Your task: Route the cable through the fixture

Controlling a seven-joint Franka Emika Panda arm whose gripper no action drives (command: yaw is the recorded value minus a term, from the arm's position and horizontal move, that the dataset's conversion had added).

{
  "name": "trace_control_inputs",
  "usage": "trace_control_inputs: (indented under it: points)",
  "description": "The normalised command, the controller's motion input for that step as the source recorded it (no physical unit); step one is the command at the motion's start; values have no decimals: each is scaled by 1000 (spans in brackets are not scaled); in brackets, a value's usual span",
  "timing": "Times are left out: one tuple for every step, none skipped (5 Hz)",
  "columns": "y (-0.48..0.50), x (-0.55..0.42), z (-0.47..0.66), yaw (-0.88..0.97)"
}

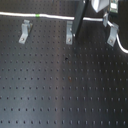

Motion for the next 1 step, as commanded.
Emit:
trace_control_inputs:
  points:
    - [99,-72,-1,-91]
